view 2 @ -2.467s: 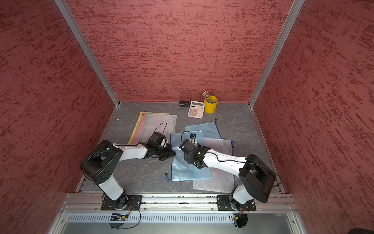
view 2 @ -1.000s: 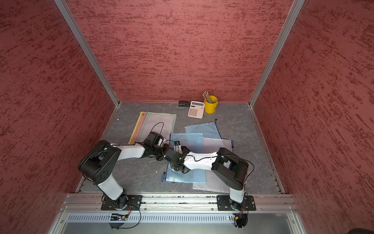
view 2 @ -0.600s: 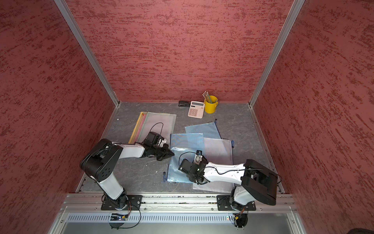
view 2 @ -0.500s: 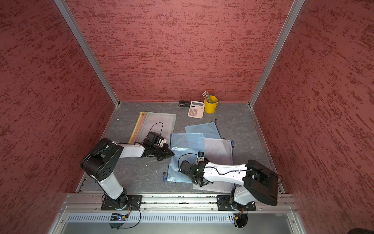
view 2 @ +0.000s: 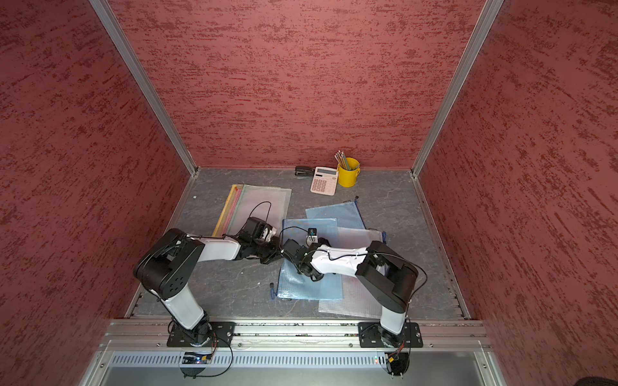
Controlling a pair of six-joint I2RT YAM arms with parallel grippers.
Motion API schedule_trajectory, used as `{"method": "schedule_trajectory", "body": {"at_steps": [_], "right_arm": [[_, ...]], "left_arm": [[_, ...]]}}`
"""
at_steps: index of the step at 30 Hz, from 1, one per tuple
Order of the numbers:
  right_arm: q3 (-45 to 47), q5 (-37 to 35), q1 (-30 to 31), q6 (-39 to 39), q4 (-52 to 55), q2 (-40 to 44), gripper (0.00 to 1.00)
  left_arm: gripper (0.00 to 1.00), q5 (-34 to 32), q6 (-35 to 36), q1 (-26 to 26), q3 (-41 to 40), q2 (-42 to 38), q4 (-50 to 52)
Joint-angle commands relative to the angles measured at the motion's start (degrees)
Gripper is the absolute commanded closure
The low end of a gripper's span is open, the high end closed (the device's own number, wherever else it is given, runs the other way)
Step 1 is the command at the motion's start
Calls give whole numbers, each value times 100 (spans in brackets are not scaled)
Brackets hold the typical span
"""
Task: Wipe the document bag
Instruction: Wipe the dirt from the document bag.
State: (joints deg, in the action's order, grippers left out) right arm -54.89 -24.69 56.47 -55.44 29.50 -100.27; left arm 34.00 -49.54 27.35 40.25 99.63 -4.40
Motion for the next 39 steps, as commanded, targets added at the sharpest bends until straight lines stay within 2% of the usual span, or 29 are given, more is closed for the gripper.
{"method": "schedule_trajectory", "body": {"at_steps": [1,4,8,10,12,14,18,21,23,25,29,32,35,39], "right_arm": [[1062,282,-83,-590,839,180,100],[1365,215,13,-883,1738,845,100],[720,-455,75,-1058,3397,1357,100],[383,-779,39,-990,3736,1355,100],[90,-825,-38,-563,3341,1302,100],[-343,-453,-23,50,2434,1155,100],[-1129,20,338,799,1109,570,100],[-970,507,392,912,412,80,100],[-374,735,352,642,0,-50,100],[169,865,241,230,97,-93,100],[800,145,242,-629,1596,392,100],[732,-337,191,-842,2454,1078,100],[78,-469,153,-404,2374,1383,100],[-894,321,370,854,802,945,100]], "left_arm": [[100,-318,-66,-3,-184,20,236],[100,-263,-73,-11,-191,30,242],[100,-233,-74,-24,-189,-18,265],[100,-229,-76,-35,-185,-47,279],[100,-201,-89,-20,-186,-58,273],[100,-184,-84,4,-175,-71,305],[100,-213,-103,72,-158,-93,345],[100,-238,-152,125,-149,-84,327],[100,-236,-164,139,-147,-85,315],[100,-261,-163,139,-158,-98,326],[100,-251,-149,122,-187,-124,357],[100,-224,-131,119,-169,-146,387],[100,-218,-56,134,-123,-146,504],[100,-243,-69,161,-114,-145,536]]}}
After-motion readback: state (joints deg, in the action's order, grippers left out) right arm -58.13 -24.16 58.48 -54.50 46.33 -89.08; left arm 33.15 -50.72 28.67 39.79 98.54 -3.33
